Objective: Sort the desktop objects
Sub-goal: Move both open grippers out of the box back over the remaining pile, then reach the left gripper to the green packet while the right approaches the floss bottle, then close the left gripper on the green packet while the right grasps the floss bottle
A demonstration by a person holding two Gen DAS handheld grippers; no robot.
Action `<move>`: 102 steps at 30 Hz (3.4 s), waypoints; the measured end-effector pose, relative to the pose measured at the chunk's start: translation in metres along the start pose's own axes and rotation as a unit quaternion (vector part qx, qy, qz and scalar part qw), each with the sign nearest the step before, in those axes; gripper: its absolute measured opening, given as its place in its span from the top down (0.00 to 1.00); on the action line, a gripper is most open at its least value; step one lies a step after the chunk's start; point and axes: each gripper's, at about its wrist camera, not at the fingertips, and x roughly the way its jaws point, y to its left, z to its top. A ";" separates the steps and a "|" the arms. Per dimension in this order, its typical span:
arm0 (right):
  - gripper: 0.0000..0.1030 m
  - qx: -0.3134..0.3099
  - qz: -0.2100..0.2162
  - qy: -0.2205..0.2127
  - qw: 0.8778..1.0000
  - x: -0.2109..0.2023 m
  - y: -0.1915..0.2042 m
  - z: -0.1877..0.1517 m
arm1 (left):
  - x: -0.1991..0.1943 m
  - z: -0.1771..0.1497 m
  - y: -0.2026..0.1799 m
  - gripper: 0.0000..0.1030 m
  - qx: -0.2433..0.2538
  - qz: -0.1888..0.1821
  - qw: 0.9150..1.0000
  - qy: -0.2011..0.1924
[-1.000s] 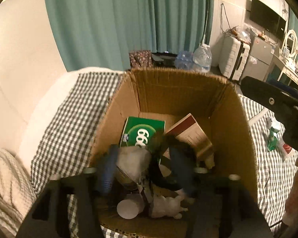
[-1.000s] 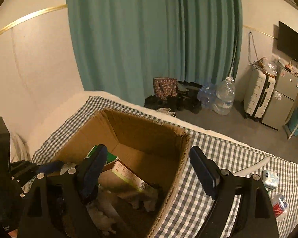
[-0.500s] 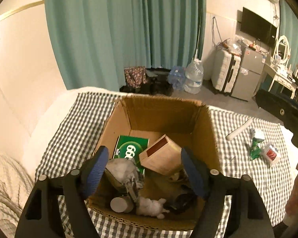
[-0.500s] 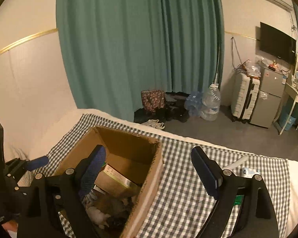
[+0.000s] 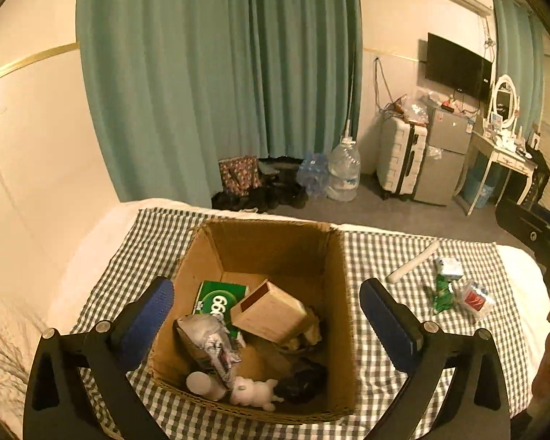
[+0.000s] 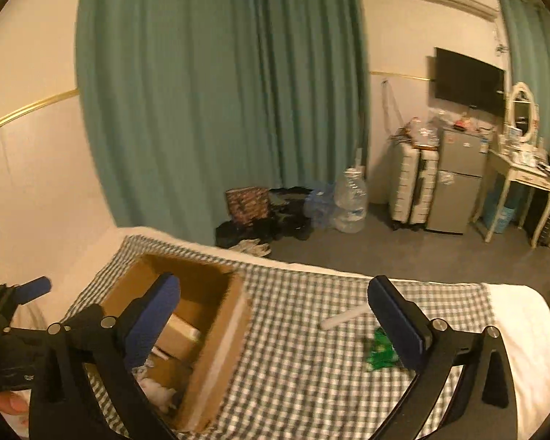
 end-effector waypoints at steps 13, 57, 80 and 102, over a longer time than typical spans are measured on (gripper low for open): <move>0.00 0.069 -0.120 -0.002 0.990 -0.038 -0.095 -0.008 | -0.016 0.004 -0.057 0.00 0.035 -0.029 0.999 -0.021; 0.00 0.154 -0.172 0.131 0.964 0.095 -0.248 -0.113 | 0.160 -0.034 -0.260 0.00 0.156 -0.144 0.977 0.038; 0.00 0.258 -0.157 0.167 0.939 0.178 -0.269 -0.159 | 0.267 -0.084 -0.295 0.00 0.145 -0.211 0.959 0.125; 0.03 0.253 -0.134 0.180 0.941 0.145 -0.273 -0.177 | 0.233 -0.092 -0.304 0.84 0.170 -0.260 0.940 0.139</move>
